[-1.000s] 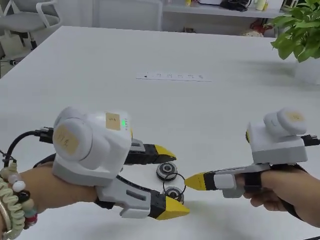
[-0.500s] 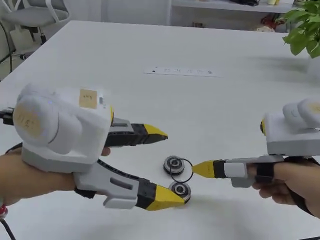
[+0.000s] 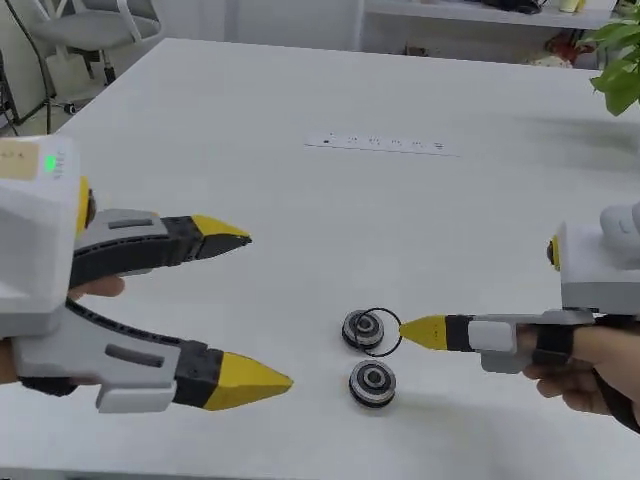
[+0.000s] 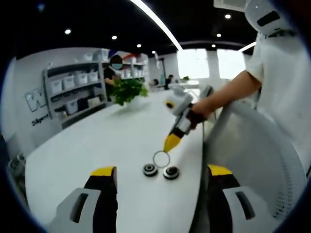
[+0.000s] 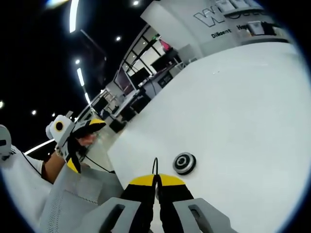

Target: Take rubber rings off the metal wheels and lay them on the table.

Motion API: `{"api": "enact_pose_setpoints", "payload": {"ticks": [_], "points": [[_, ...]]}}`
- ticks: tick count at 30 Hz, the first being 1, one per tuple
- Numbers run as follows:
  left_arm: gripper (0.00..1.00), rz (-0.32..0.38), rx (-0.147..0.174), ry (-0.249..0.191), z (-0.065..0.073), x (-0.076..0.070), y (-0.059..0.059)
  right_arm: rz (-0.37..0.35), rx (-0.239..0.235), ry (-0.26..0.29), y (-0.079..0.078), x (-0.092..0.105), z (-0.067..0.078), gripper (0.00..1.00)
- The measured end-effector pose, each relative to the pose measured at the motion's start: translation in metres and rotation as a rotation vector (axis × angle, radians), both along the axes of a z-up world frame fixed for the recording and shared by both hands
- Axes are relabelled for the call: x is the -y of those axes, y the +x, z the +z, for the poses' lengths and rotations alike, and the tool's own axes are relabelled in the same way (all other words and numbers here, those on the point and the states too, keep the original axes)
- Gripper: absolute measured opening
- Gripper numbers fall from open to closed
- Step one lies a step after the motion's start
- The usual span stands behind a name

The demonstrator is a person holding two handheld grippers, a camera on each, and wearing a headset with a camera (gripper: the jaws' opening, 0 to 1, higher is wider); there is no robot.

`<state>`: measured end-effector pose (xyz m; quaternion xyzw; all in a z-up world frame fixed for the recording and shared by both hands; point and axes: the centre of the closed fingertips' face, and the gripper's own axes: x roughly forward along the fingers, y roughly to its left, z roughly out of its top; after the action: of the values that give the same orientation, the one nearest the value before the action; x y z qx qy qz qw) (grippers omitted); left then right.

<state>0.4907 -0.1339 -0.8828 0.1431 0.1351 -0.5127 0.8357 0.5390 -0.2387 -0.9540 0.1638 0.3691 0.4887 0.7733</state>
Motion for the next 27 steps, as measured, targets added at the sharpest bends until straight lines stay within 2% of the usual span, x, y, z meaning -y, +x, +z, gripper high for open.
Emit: {"api": "enact_pose_setpoints", "payload": {"ticks": [2,8,15,18,24,27], "points": [[0.78,0.031,-0.012,-0.003,-0.004,-0.009,-0.002,-0.001,0.0,0.002,0.0,0.0,0.001,0.0],[0.84,0.096,-0.036,-0.026,-0.013,-0.022,-0.006,0.007,0.0,-0.003,-0.002,-0.002,0.0,0.0],[0.85,0.117,-0.08,-0.036,-0.029,-0.022,-0.013,0.009,0.006,-0.001,-0.003,-0.004,0.002,0.0],[0.86,0.113,-0.096,-0.02,-0.037,-0.019,-0.015,0.009,0.011,0.006,-0.002,-0.005,0.005,0.0],[0.88,0.142,-0.106,-0.036,-0.037,-0.022,-0.011,0.021,0.028,0.018,-0.003,-0.013,0.012,0.0],[0.9,0.155,-0.118,-0.026,-0.04,-0.024,-0.01,0.033,0.038,0.025,-0.005,-0.02,0.016,0.0]]}}
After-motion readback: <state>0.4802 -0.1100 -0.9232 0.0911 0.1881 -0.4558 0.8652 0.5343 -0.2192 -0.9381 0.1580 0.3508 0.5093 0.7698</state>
